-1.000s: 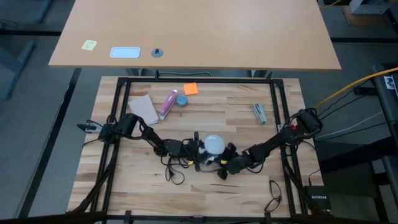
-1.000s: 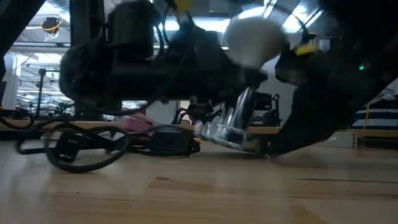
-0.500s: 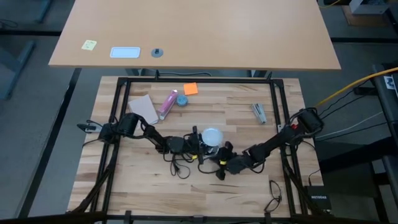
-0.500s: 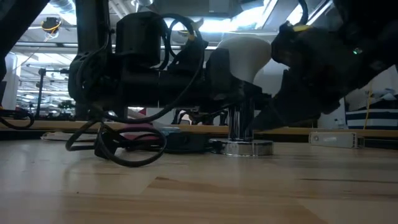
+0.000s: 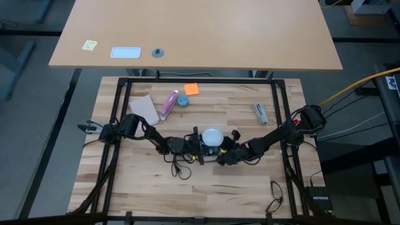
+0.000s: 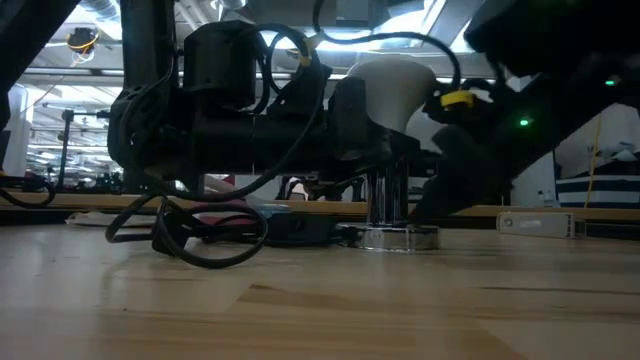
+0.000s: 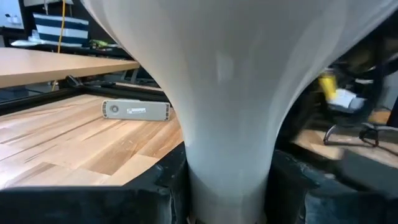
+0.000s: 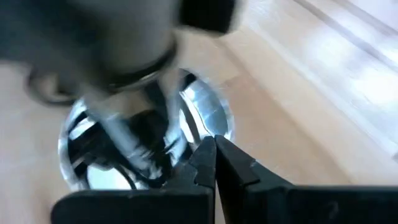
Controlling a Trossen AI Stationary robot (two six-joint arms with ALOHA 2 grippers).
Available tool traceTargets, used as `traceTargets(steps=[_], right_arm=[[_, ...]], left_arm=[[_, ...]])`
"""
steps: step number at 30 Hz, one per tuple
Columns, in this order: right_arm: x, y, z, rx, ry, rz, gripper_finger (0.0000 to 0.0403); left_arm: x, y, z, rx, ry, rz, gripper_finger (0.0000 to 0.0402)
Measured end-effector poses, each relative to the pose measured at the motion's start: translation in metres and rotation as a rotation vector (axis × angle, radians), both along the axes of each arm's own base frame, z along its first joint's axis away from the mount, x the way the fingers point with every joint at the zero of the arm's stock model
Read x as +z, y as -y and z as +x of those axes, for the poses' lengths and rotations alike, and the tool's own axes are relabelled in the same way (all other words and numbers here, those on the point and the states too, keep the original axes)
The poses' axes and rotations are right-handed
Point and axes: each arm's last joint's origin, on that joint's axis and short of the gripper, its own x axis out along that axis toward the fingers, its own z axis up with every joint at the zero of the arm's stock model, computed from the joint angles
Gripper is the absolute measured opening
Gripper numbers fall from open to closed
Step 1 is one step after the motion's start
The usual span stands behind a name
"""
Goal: Screw lightbulb
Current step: Remove the lightbulb from the lamp
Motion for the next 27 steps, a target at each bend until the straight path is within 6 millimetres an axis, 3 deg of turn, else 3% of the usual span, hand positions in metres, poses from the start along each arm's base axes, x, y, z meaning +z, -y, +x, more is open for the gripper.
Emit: traceTargets(steps=[10,17,27], right_arm=[[-0.004,0.013,0.003,0.039,-0.073,0.039,0.0005],[-0.016,-0.002,0.003,0.024,-0.049,0.13,0.0005],[-0.011,-0.015,0.01,0.015,0.039,0.215,0.0005]], left_arm=[[0.001,0.001,-0.001,0.006,0.013,0.009,0.0139],[0.001,-0.003,-0.001,0.092,0.006,0.036,0.0139],[0.001,-0.001,-0.002,0.131,-0.002,0.051,0.0139]])
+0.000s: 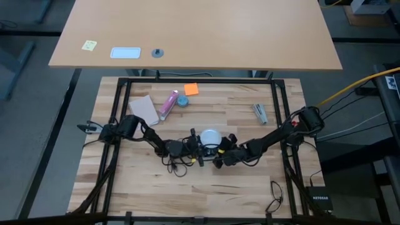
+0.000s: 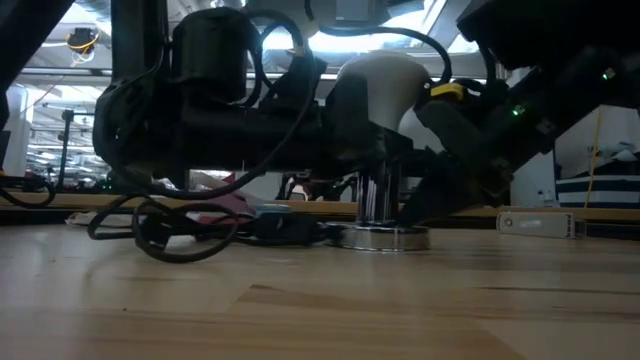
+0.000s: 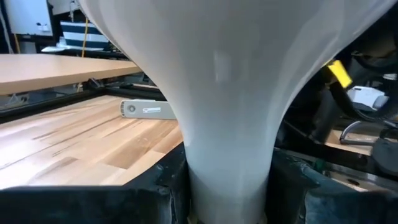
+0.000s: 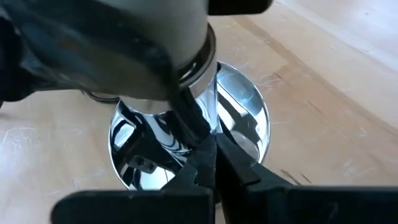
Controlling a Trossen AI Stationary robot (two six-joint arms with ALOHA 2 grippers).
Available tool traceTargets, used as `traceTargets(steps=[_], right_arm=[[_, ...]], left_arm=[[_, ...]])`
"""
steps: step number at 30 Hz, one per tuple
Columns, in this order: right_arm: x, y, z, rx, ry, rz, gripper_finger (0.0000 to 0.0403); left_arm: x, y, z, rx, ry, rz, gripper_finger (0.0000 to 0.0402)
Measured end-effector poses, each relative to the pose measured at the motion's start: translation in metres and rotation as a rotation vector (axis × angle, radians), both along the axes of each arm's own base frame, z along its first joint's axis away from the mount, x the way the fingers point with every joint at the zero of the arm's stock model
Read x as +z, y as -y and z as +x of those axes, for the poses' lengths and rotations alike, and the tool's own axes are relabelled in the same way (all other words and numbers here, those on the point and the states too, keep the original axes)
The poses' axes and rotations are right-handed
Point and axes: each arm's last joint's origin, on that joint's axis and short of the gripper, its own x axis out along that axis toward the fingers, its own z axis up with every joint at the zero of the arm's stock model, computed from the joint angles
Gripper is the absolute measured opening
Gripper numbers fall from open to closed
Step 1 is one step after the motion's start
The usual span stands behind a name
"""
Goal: Screw lightbulb
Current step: Remove the lightbulb from the lamp
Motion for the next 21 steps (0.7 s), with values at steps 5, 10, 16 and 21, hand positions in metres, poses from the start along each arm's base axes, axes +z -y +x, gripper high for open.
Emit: traceTargets(steps=[5,10,16,21], right_arm=[[0.009,-0.005,0.01,0.003,0.002,-0.004,0.0005],[0.015,-0.014,0.013,0.011,0.014,-0.016,0.0005],[0.02,-0.021,0.016,0.004,0.047,-0.008,0.0005],[0.022,-0.021,0.016,-0.033,0.069,0.006,0.0005]], left_arm=[[-0.001,0.008,-0.002,0.025,0.011,-0.085,0.0139],[-0.001,0.013,-0.003,0.005,0.035,-0.161,0.0139],[0.001,0.015,-0.003,-0.012,0.085,-0.251,0.0139],[0.0,0.014,-0.003,0.009,0.1,-0.292,0.0139]])
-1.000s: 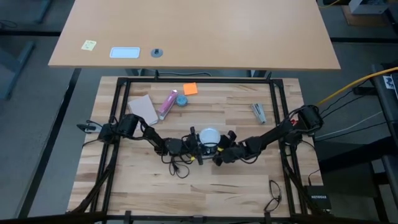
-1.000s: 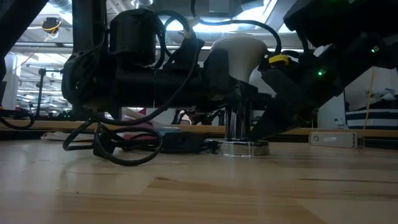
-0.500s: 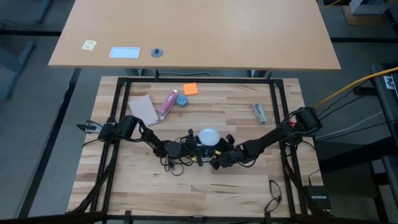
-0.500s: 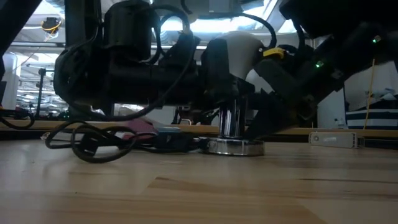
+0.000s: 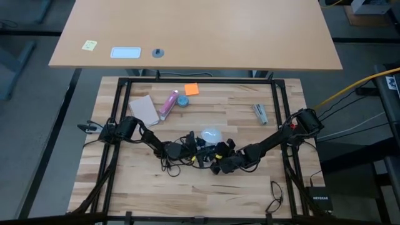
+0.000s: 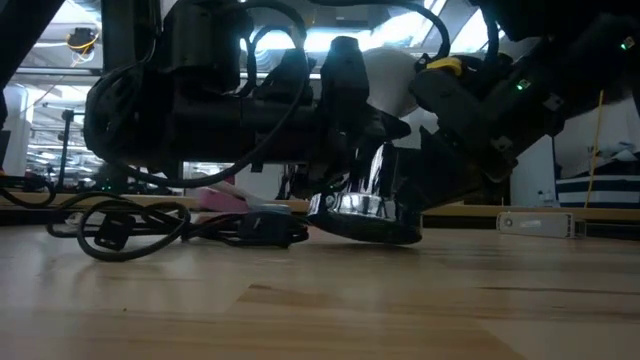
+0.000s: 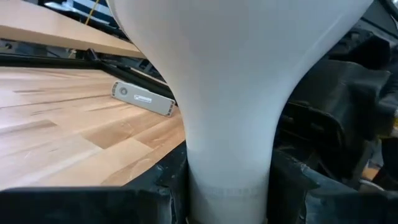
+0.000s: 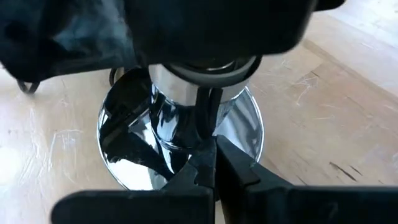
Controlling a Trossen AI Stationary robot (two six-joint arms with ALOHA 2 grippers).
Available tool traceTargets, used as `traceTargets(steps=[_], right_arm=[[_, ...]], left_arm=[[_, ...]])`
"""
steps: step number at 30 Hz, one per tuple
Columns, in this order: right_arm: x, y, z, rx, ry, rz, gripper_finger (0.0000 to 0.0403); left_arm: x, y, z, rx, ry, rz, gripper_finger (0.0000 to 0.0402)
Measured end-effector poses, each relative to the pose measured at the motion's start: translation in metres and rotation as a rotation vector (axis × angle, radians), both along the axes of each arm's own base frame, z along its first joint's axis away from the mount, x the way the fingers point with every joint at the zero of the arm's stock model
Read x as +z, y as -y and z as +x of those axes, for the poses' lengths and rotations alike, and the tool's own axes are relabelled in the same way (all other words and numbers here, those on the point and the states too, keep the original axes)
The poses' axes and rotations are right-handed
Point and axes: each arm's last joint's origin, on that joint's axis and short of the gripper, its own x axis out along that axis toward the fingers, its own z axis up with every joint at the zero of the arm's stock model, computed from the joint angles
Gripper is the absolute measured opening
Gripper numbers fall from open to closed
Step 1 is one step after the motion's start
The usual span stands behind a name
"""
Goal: Screw lightbulb
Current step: Remove the lightbulb from the lamp
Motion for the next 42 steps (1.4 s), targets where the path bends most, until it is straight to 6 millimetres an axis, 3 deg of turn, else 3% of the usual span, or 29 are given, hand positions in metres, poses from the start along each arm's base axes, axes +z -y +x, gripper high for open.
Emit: traceTargets(steps=[10,20,29,42], right_arm=[[0.003,0.002,0.0,-0.024,0.015,-0.119,0.0005],[0.01,0.015,-0.003,-0.057,-0.05,-0.24,0.0005],[0.014,0.025,-0.005,-0.038,-0.106,-0.308,0.0005],[0.009,0.042,-0.009,0.004,-0.27,-0.447,0.0005]], left_arm=[[0.004,-0.002,0.0,0.018,0.049,-0.025,0.0139],[0.022,0.003,-0.002,0.029,0.009,0.291,0.0139],[0.017,0.001,-0.001,0.041,-0.097,0.417,0.0139],[0.011,0.004,0.0,0.008,-0.119,0.316,0.0139]])
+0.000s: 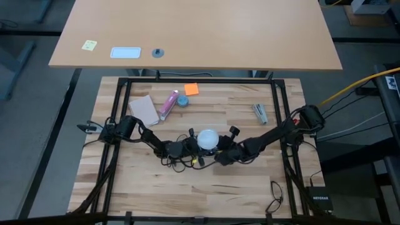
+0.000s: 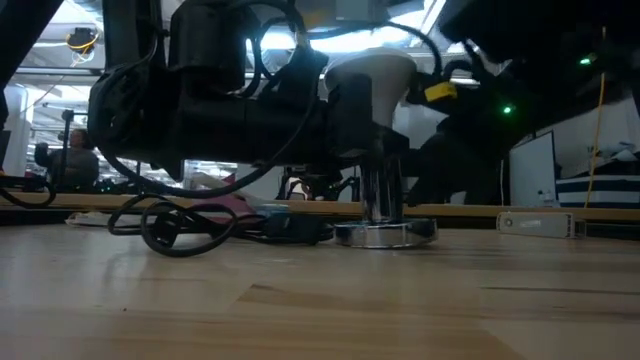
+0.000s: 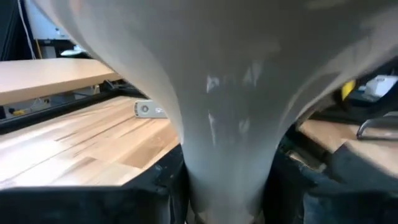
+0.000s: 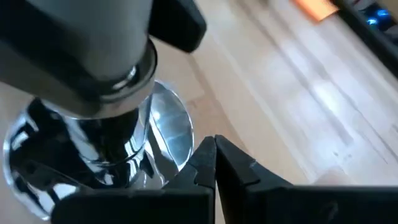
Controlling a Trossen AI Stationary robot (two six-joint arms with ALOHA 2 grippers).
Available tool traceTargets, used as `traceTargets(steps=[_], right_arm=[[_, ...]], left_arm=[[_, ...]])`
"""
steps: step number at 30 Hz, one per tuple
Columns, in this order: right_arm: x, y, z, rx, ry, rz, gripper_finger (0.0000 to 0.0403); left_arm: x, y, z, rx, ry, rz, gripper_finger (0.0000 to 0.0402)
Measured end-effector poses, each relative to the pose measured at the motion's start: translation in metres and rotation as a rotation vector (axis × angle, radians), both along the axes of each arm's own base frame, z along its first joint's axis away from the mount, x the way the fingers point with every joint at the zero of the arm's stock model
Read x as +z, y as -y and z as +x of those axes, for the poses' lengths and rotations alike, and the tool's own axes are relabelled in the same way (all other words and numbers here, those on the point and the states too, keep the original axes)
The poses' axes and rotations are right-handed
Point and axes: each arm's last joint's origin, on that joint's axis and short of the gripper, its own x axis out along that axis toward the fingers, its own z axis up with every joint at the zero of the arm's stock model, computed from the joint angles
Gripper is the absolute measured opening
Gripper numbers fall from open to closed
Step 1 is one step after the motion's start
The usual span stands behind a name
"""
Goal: Screw lightbulb
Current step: Remove the lightbulb from the lamp
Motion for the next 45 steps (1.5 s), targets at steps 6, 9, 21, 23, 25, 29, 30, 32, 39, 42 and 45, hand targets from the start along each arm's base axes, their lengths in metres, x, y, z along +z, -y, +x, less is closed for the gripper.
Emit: traceTargets(steps=[6,9,21,23,25,29,30,32,39,42,45], right_arm=[[-0.003,0.019,0.006,0.082,-0.093,0.101,0.0005],[-0.007,0.018,0.007,0.129,-0.126,0.152,0.0005],[-0.017,-0.012,0.004,0.178,-0.081,0.289,0.0005],[-0.016,-0.016,0.004,0.172,-0.057,0.31,0.0005],[-0.016,-0.019,0.004,0.159,-0.038,0.324,0.0005],[-0.015,-0.024,0.003,0.14,-0.018,0.356,0.0005],[-0.015,-0.025,0.003,0.136,-0.014,0.363,0.0005],[-0.015,-0.028,0.002,0.132,-0.008,0.384,0.0005],[0.001,-0.052,0.011,0.254,0.13,0.487,0.0005],[0.0,-0.052,0.012,0.272,0.15,0.419,0.0005],[0.003,-0.05,0.01,0.249,0.151,0.369,0.0005]], left_arm=[[0.0,0.0,0.0,-0.01,0.008,-0.013,0.0139],[0.0,0.0,0.0,-0.014,0.003,-0.009,0.0139],[-0.001,-0.002,0.001,-0.022,-0.026,0.02,0.0139],[-0.001,-0.002,0.001,-0.022,-0.026,0.019,0.0139],[-0.001,-0.002,0.001,-0.023,-0.029,0.012,0.0139],[-0.001,-0.002,0.001,-0.024,-0.03,0.011,0.0139],[-0.001,-0.002,0.002,-0.024,-0.03,0.012,0.0139],[-0.001,-0.002,0.002,-0.022,-0.032,0.017,0.0139],[-0.005,-0.007,0.002,0.026,-0.075,0.062,0.0139],[-0.005,-0.007,0.002,0.03,-0.07,0.053,0.0139],[-0.005,-0.007,0.002,0.026,-0.065,0.045,0.0139]])
